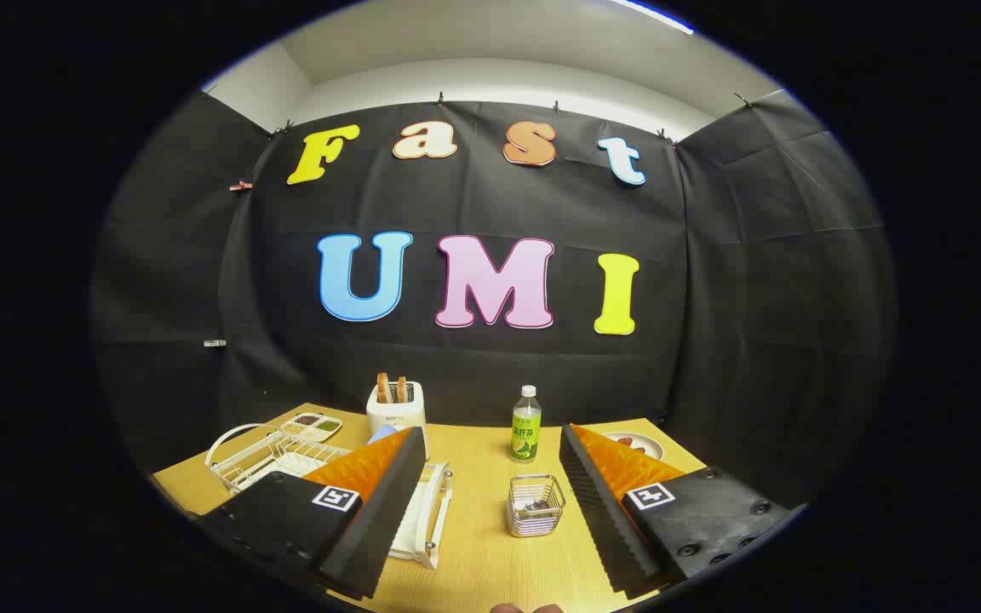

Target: Take the plate from the dish rack, then take the spoon from the basket and place it into the plate.

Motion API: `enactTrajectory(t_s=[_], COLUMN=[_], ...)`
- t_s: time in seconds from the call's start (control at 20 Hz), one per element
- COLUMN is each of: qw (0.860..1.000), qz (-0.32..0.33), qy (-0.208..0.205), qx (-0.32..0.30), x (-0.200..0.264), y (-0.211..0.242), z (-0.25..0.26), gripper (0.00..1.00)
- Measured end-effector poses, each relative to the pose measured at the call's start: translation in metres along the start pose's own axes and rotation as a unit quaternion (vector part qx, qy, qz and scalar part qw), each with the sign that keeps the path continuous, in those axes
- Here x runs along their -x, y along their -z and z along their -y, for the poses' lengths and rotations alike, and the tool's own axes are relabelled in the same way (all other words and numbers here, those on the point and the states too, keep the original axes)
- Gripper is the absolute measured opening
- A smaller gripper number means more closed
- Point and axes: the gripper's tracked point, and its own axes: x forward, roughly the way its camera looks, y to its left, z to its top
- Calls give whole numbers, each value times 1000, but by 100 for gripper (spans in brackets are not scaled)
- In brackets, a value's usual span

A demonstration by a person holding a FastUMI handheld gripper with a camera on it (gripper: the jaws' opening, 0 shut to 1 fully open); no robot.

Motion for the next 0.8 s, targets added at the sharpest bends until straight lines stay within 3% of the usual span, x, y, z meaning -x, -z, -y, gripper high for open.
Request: enactTrajectory(t_s=[0.8], qw=[999], qz=[-33], qy=[-7], qx=[-6], x=[-5], y=[19], z=[-5], gripper=[98])
